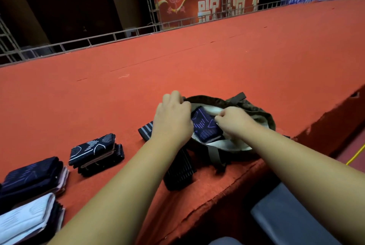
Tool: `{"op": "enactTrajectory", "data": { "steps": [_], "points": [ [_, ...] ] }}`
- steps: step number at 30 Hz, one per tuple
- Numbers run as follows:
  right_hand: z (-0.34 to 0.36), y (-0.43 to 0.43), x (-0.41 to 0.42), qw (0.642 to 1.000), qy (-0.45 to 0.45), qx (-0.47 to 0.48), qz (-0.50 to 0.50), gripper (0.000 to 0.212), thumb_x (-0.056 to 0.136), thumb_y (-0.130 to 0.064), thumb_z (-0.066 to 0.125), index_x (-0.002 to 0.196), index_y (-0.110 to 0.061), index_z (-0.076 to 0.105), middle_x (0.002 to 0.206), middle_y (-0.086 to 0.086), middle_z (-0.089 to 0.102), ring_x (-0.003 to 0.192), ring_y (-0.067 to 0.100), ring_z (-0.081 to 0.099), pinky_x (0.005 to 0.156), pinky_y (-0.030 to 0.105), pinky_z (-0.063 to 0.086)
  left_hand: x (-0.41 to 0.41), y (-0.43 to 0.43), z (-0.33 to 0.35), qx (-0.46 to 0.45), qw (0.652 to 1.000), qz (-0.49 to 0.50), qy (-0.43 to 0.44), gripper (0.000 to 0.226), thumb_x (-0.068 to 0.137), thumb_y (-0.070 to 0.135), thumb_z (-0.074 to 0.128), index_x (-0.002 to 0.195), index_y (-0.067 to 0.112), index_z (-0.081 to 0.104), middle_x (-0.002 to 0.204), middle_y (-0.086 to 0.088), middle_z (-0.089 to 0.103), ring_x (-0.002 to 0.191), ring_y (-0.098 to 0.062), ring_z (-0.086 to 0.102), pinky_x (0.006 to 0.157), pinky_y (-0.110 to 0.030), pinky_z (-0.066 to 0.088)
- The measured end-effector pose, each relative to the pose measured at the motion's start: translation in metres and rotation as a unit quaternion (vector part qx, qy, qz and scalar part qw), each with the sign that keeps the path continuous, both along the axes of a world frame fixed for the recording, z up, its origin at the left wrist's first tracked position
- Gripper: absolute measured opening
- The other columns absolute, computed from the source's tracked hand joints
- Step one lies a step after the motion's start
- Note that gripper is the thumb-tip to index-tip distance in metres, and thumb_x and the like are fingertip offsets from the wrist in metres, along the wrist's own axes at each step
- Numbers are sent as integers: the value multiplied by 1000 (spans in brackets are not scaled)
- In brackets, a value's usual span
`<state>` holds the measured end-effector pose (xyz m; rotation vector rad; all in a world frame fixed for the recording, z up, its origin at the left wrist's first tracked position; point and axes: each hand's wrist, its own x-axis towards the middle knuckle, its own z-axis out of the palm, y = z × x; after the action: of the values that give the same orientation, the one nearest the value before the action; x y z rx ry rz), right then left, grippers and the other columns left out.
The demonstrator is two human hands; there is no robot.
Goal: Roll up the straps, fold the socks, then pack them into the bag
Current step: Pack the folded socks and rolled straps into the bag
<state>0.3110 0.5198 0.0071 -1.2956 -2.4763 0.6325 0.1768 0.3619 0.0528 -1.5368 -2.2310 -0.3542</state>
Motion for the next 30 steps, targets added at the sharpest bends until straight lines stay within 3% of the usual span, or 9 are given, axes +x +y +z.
{"op": "enactTrajectory", "data": {
  "steps": [3, 6, 9, 12, 15, 21, 25, 27, 30],
  "points": [
    [1, 13, 24, 982, 34, 150, -108, 11, 90, -22, 63, 99, -16, 63, 105, 8, 61, 95, 36, 61, 73, 39, 49, 18, 24, -5, -86, 993, -81, 20, 25, 95, 12, 55, 114, 15, 72, 117, -5, 54, 112, -32, 52, 76, -43, 43],
    [-10, 31, 45, 940, -99, 277, -170, 42, 85, -29, 74, 120, -18, 53, 121, 14, 50, 109, 39, 52, 88, 45, 43, 28, 48, -21, -159, 985, -64, -15, 19, 99, 13, 55, 110, 12, 70, 113, -9, 56, 106, -34, 60, 74, -42, 46],
    [-16, 50, 57, 951, -203, 180, -146, 39, 94, -42, 64, 131, -31, 57, 134, 8, 51, 123, 38, 48, 100, 47, 38, 28, 62, -39, -201, 977, -48, -51, 21, 100, 18, 55, 118, 15, 67, 114, -9, 59, 105, -34, 64, 76, -40, 47],
    [1, 62, 61, 981, -102, 82, -141, 23, 96, -34, 55, 115, -33, 67, 125, 6, 67, 119, 36, 61, 93, 42, 45, 25, 66, -44, -242, 968, -45, -40, 24, 103, 22, 53, 125, 18, 62, 116, -9, 65, 106, -33, 63, 78, -39, 45],
    [34, 76, 54, 984, -12, 85, -159, 19, 93, -29, 56, 105, -22, 70, 116, 13, 71, 110, 38, 67, 82, 39, 50, 23, 70, -44, -264, 963, -50, -22, 27, 105, 23, 52, 130, 19, 61, 118, -8, 67, 109, -32, 62, 80, -39, 47],
    [75, 89, 34, 972, -26, 133, -190, 21, 94, -20, 56, 106, -20, 74, 97, 9, 61, 97, 36, 67, 76, 36, 48, 28, 70, -42, -304, 952, -44, -13, 36, 104, 19, 54, 140, 19, 57, 127, -10, 62, 115, -33, 61, 82, -41, 49],
    [67, 81, 32, 985, -26, 68, -157, 38, 88, -19, 58, 123, -21, 71, 119, 12, 68, 112, 39, 65, 90, 42, 53, 31, 62, -40, -308, 949, -39, -48, 35, 100, 15, 54, 134, 22, 60, 127, -8, 58, 115, -33, 58, 81, -45, 49],
    [63, 65, 31, 990, -27, 71, -120, 48, 89, -24, 58, 137, -24, 61, 133, 12, 62, 126, 42, 55, 101, 47, 47, 29, 52, -37, -287, 955, -53, -50, 31, 100, 16, 52, 128, 24, 62, 127, -7, 57, 117, -33, 58, 86, -47, 51],
    [62, 36, 27, 995, 13, 72, -73, 56, 90, -26, 59, 146, -25, 55, 144, 11, 55, 133, 43, 47, 109, 48, 42, 23, 29, -22, -244, 964, -70, -84, 10, 95, 16, 50, 90, 21, 57, 106, -4, 60, 102, -32, 61, 81, -44, 53]
  ]
}}
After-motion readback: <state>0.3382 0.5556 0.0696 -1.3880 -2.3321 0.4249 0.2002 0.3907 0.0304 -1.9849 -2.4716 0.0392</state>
